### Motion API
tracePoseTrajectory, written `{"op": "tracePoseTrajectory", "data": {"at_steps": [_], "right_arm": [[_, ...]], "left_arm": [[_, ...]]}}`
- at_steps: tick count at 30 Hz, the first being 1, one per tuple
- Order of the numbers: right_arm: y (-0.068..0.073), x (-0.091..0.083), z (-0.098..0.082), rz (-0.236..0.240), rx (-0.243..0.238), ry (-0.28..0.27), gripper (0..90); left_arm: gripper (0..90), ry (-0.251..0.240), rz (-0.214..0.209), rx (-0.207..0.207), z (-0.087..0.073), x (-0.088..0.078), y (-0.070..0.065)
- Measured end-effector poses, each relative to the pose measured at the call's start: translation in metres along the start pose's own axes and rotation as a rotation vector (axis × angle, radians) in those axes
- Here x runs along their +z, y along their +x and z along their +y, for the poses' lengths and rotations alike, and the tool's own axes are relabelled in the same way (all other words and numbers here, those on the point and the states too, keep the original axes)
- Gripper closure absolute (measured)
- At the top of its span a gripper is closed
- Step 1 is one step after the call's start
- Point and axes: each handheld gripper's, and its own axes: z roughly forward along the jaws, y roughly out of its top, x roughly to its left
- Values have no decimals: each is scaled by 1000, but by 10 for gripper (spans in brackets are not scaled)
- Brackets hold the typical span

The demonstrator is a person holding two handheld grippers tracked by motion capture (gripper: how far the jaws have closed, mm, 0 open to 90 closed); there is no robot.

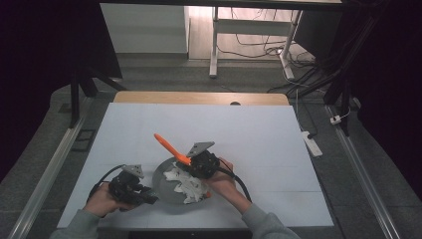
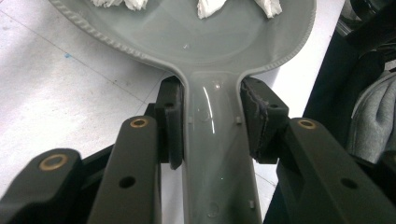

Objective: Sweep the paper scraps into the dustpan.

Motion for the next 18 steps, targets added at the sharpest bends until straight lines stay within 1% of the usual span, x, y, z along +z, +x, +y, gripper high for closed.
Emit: {"op": "tracePoseTrajectory", "data": {"at_steps": [2,4,10,18], "right_arm": [[-1,-5,2,-8,4,-22,766],[-5,-11,3,-24,17,-48,766],[-25,-29,0,-80,93,-115,765],[-52,-47,-9,-137,161,-143,765]], "left_arm": [[616,0,-1,1,0,0,0],[616,0,0,1,0,0,0],[616,1,-1,2,0,0,0],[616,1,-1,2,0,0,0]]}}
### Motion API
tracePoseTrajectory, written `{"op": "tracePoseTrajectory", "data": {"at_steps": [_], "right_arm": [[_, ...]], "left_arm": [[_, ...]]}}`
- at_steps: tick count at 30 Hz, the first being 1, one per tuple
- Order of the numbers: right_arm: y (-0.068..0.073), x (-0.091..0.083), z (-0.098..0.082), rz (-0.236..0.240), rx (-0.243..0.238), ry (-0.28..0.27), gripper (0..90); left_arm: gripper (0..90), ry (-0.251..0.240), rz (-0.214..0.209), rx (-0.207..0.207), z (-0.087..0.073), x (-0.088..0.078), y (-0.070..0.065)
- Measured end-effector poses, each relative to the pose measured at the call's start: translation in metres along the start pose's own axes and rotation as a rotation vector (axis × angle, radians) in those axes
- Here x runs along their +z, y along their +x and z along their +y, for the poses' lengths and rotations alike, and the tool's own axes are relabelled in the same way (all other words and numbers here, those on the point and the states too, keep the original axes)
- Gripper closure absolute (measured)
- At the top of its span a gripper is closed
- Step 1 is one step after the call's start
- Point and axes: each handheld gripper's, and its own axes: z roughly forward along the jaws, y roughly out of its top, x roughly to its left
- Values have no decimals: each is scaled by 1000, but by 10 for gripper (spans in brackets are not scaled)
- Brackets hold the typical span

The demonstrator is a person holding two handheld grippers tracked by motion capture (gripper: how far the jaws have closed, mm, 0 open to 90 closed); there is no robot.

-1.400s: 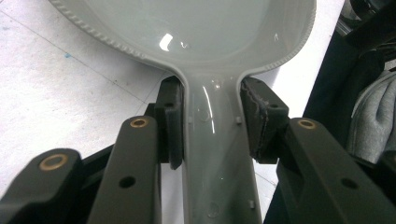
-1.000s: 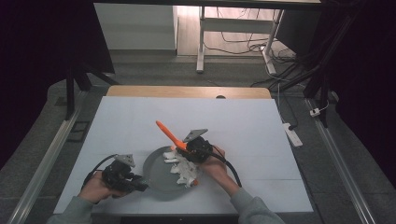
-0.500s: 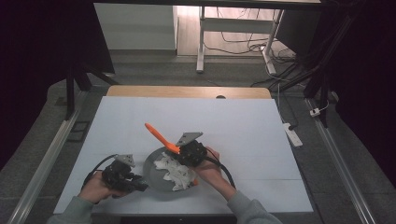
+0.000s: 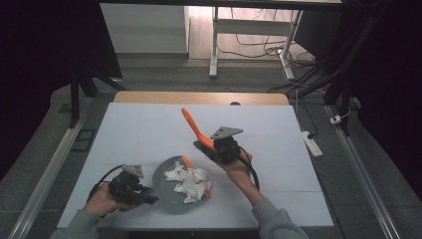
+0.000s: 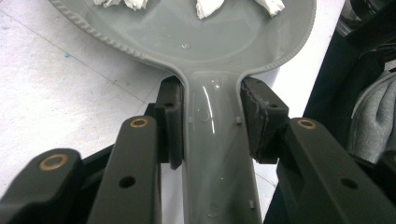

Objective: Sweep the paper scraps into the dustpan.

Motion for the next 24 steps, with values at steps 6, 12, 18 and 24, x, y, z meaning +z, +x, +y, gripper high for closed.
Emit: {"op": "tracePoseTrajectory", "data": {"at_steps": [6,12,18,24], "right_arm": [[-20,-7,-8,-53,46,6,765],[-38,-9,-23,-102,86,40,765],[-46,-16,-42,-140,120,81,765],[-48,-19,-53,-153,139,109,765]], "left_arm": [[616,-1,0,0,0,0,0],[616,0,2,-2,0,0,-1],[616,0,2,-2,0,0,-1],[616,0,3,-3,0,0,-1]]}}
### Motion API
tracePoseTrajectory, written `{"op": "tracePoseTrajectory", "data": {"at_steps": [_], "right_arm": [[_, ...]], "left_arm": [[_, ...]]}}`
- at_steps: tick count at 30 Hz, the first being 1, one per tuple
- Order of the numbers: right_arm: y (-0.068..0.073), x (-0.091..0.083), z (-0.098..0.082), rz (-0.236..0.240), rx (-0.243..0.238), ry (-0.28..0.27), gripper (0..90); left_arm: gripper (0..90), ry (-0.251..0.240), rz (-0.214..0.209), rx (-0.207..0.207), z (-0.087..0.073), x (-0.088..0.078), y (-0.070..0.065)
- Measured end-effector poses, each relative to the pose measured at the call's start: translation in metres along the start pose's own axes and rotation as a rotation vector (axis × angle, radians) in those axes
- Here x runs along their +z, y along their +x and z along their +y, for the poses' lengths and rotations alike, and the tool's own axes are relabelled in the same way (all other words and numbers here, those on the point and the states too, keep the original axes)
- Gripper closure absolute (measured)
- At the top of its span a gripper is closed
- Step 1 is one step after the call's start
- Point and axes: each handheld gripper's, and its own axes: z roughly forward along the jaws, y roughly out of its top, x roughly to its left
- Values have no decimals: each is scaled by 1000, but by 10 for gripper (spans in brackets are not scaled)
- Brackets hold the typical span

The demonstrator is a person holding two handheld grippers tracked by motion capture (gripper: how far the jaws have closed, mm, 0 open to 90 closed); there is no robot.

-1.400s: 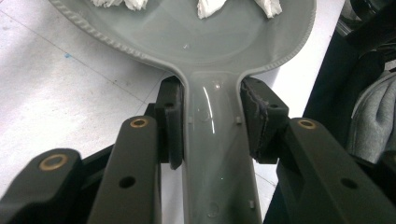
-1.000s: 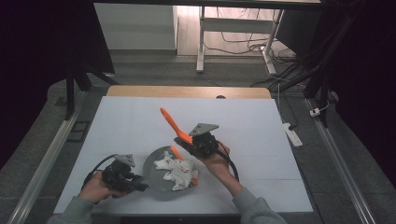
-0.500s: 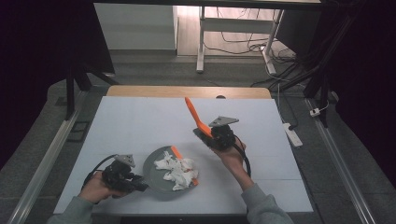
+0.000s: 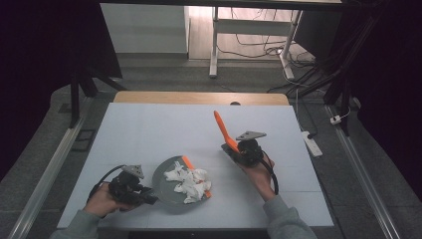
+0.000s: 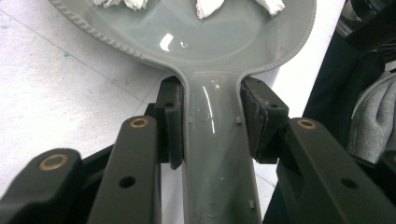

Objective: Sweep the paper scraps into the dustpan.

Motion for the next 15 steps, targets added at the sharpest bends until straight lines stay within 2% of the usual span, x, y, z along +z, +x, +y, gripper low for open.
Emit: {"op": "tracePoseTrajectory", "data": {"at_steps": [4,6,15], "right_arm": [[6,2,-4,-1,-13,17,765],[9,4,-5,-14,-3,36,765],[25,10,-5,12,-27,49,766]], "left_arm": [[616,-1,0,-1,0,0,0],[616,-1,0,-1,0,0,0],[616,-2,-2,-2,0,1,0]]}}
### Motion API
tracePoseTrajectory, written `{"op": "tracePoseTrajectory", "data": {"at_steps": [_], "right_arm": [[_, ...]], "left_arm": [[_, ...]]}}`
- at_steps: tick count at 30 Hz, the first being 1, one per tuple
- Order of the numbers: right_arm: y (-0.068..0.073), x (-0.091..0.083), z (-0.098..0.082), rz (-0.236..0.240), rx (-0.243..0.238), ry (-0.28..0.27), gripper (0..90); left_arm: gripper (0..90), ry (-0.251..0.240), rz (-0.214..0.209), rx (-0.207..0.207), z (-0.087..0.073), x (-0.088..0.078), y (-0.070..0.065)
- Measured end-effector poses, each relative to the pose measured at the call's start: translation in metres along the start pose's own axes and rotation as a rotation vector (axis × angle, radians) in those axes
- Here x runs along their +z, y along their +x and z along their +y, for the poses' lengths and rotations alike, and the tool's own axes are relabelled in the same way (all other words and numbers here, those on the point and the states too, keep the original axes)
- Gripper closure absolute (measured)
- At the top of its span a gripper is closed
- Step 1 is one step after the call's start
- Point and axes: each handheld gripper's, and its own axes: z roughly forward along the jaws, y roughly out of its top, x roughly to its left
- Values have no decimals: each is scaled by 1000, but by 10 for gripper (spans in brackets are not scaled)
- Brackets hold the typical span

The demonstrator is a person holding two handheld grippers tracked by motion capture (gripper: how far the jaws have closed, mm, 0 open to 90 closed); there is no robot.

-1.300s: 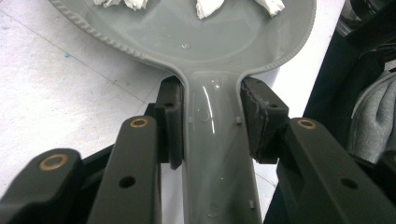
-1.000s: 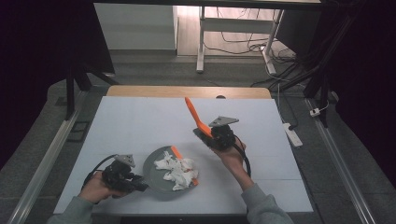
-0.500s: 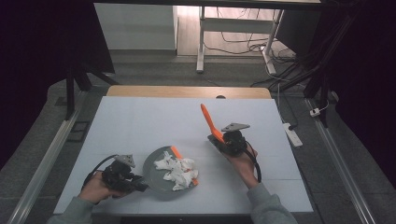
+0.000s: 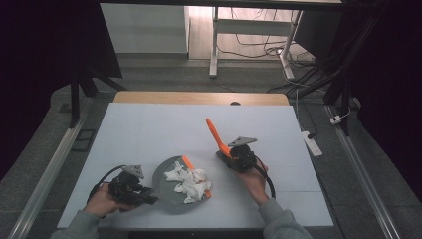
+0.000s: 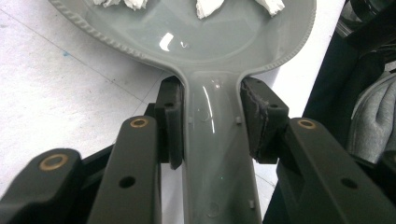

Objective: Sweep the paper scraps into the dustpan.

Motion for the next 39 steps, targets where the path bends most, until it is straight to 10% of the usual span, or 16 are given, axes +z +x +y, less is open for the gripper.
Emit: {"op": "tracePoseTrajectory", "data": {"at_steps": [39], "right_arm": [[59,14,11,161,-59,14,765]], "left_arm": [[616,-3,2,-1,0,1,-1]]}}
